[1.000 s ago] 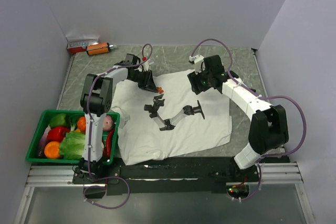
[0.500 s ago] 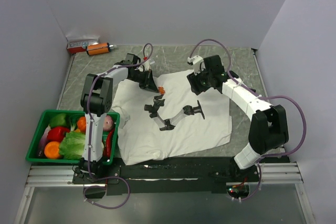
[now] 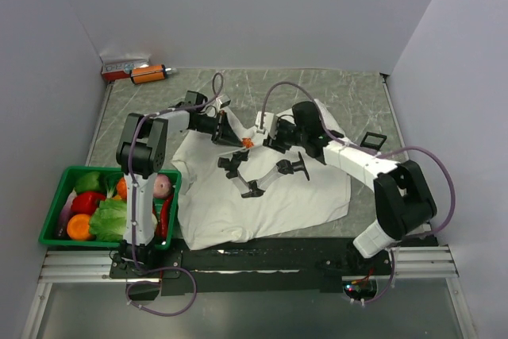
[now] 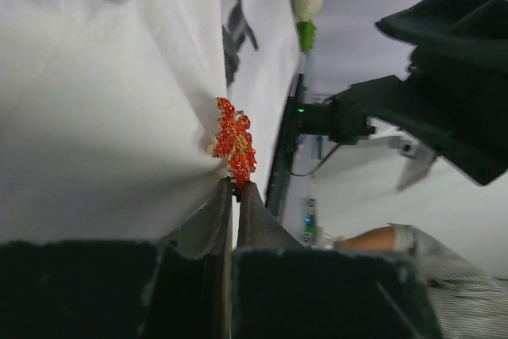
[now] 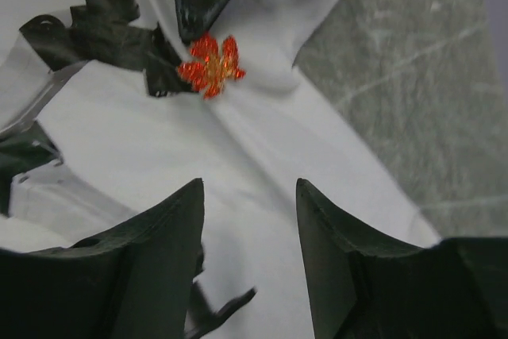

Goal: Remove the brooch from the garment

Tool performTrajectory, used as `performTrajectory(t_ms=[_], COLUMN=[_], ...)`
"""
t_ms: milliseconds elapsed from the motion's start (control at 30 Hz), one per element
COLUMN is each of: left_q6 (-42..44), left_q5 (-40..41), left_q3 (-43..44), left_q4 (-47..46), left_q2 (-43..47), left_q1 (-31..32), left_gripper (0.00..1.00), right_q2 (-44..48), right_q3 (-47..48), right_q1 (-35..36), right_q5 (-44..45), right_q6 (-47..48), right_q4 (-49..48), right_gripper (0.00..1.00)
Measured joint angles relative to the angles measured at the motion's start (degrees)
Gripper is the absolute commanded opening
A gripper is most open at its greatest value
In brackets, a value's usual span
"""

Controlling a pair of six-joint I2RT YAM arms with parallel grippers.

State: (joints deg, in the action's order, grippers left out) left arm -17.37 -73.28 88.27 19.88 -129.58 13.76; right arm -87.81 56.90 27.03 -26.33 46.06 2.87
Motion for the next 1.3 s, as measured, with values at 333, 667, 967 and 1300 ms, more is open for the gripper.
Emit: performTrajectory(t_ms=[333, 667, 967, 1300], left_q6=[-17.88, -23.85, -25.59, -21.42], left_q5=[-6.95, -8.68, -8.74, -6.69], left_q3=[-5.88, -7.37, -7.72, -7.15], left_q4=[-17.00, -23.58, -26.14, -19.71], left_q2=[0.85, 1.95, 2.23, 2.71], left_q1=[0.02, 0.33, 0.44, 0.61], left_gripper=[0.01, 0.01, 0.19, 0.43], right_q2=[-7.91, -7.93, -8.83, -9.75], right_q3=[0.00, -0.13, -1.09, -0.31], right_q1=[4.11, 6.64, 7.30, 7.48], right_q5=[-8.11, -7.98, -3.76, -1.31], right_q6=[15.96, 18.40, 18.10, 16.98], right_q4=[-8.61, -10.93, -14.36, -14.38], right_gripper=[0.54, 0.42, 0.18, 0.00])
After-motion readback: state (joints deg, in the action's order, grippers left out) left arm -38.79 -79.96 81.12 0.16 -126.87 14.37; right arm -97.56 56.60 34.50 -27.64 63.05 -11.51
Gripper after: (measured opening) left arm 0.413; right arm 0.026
